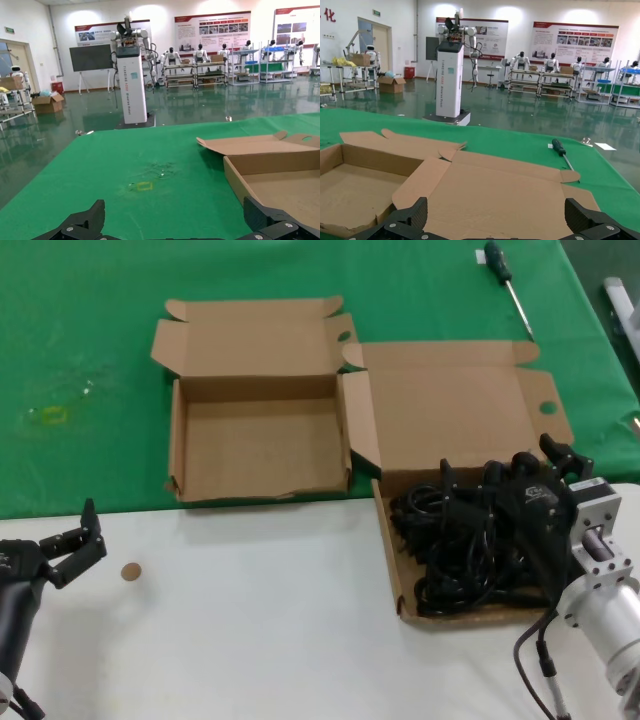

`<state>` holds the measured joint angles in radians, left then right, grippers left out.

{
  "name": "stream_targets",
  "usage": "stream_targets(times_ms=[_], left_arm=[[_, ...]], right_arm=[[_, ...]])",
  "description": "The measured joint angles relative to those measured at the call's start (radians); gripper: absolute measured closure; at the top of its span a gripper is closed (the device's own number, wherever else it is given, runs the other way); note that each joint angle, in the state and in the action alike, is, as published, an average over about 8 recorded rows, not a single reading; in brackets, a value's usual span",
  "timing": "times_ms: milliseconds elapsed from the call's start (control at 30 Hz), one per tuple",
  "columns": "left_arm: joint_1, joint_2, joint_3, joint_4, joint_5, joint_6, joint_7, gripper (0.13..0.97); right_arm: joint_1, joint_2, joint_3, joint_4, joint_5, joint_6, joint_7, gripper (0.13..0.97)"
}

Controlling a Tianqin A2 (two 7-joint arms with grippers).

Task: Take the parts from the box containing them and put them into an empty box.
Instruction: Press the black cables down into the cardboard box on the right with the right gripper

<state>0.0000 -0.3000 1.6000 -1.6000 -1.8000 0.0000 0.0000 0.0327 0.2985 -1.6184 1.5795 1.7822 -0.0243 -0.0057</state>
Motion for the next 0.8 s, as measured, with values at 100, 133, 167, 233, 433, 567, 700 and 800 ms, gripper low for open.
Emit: stream_targets(times_ms=[100, 133, 167, 233, 433, 567, 700, 800], left_arm=[[0.0, 0.0, 0.0, 0.0, 0.0, 0.0, 0.0, 0.132], [0.0, 0.0, 0.0, 0.0, 0.0, 0.0, 0.0, 0.132], [0.0, 0.0, 0.0, 0.0, 0.0, 0.0, 0.0, 0.132], [0.0, 0.0, 0.0, 0.0, 0.0, 0.0, 0.0, 0.132], [0.0, 0.0, 0.0, 0.0, 0.0, 0.0, 0.0, 0.132], [0.0, 0.0, 0.0, 0.0, 0.0, 0.0, 0.0, 0.132], [0.0, 0.0, 0.0, 0.0, 0.0, 0.0, 0.0, 0.132], [0.0, 0.0, 0.0, 0.0, 0.0, 0.0, 0.0, 0.132]], right_arm=[[0.0, 0.0, 0.0, 0.0, 0.0, 0.0, 0.0, 0.129], [0.0, 0.0, 0.0, 0.0, 0.0, 0.0, 0.0, 0.129], [0.0, 0.0, 0.0, 0.0, 0.0, 0.0, 0.0, 0.129], [0.0, 0.0, 0.0, 0.0, 0.0, 0.0, 0.0, 0.129], [0.0, 0.0, 0.0, 0.0, 0.0, 0.0, 0.0, 0.129], [0.0, 0.0, 0.0, 0.0, 0.0, 0.0, 0.0, 0.129], [0.0, 0.0, 0.0, 0.0, 0.0, 0.0, 0.0, 0.129], [0.0, 0.0, 0.0, 0.0, 0.0, 0.0, 0.0, 0.129]])
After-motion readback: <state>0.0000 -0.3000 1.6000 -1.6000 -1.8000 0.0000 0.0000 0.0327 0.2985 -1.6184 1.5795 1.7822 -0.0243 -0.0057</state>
